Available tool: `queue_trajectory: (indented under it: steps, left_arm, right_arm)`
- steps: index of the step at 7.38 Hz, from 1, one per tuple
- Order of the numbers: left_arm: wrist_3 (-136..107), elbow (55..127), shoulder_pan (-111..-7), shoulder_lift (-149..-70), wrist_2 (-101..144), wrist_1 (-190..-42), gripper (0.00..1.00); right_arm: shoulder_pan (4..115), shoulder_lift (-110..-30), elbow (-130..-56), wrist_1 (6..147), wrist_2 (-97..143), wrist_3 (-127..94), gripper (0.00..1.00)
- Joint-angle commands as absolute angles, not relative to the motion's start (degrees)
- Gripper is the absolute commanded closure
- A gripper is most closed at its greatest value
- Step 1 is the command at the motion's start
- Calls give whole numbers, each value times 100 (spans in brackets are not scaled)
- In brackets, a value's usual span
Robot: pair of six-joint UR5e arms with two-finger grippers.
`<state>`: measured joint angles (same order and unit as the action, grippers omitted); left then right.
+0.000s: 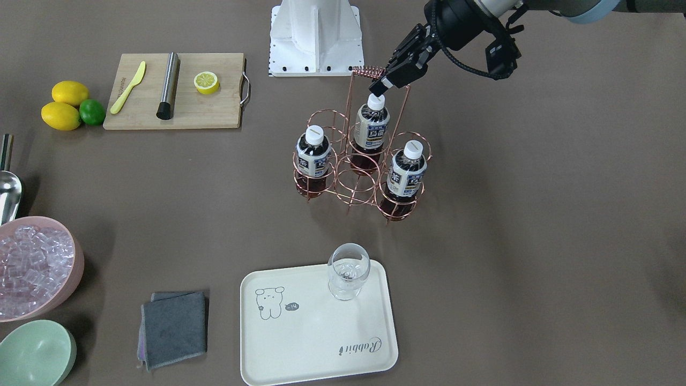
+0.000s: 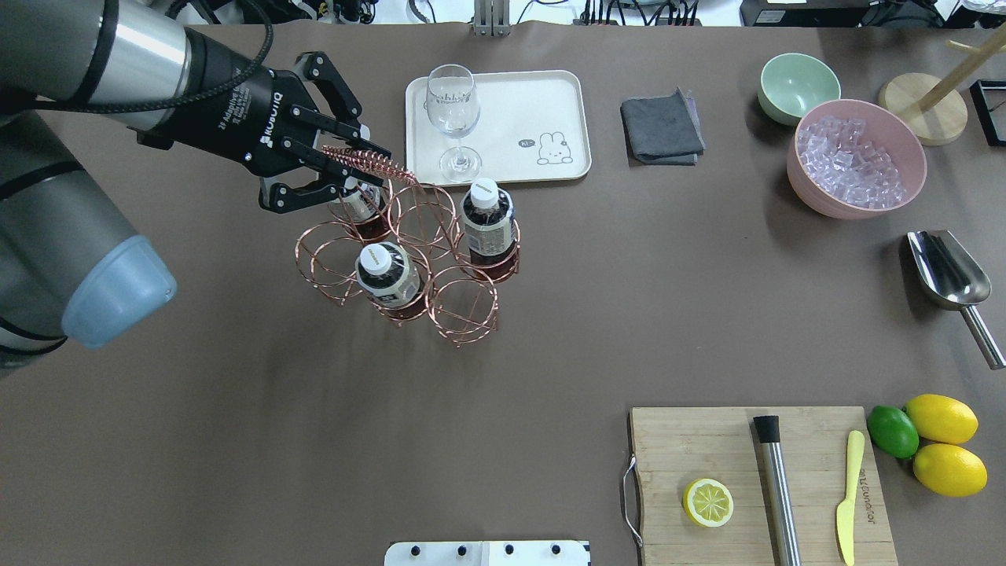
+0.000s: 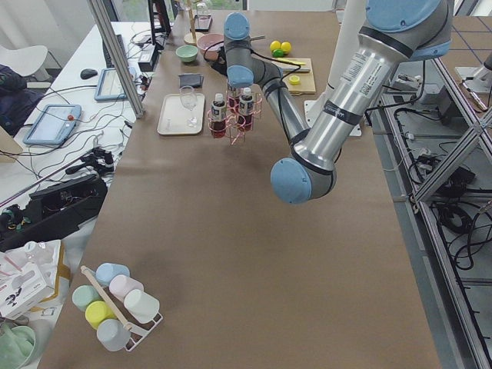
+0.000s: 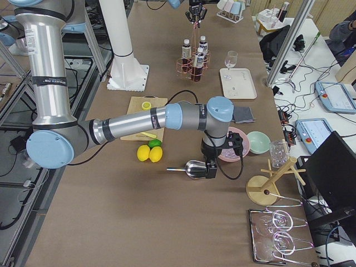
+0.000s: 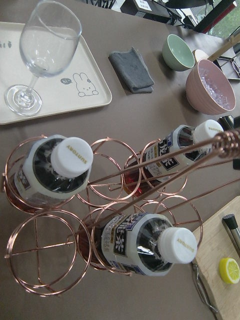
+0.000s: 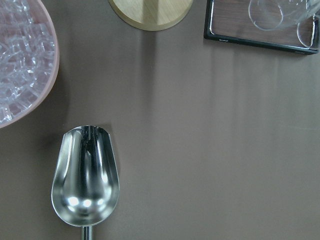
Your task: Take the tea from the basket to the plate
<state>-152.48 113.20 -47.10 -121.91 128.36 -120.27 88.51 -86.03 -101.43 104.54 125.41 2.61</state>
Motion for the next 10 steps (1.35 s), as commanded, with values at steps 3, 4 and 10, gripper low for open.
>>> queue_trajectory:
  steps: [3, 4, 10]
  left_arm:
    - [-16977, 11329, -4300, -12287, 12201, -12777, 100]
    - [-17233, 11329, -4089, -12278, 11921, -12945, 100]
    - [-18140, 11329, -3771, -12165, 11663, -13139, 100]
  right_arm:
    - [8851, -8789, -10300, 10485, 12604, 246, 0]
    - [8851, -8789, -10301, 10477, 12630, 246, 0]
    - [8851, -8833, -10459, 10424, 12814, 299, 0]
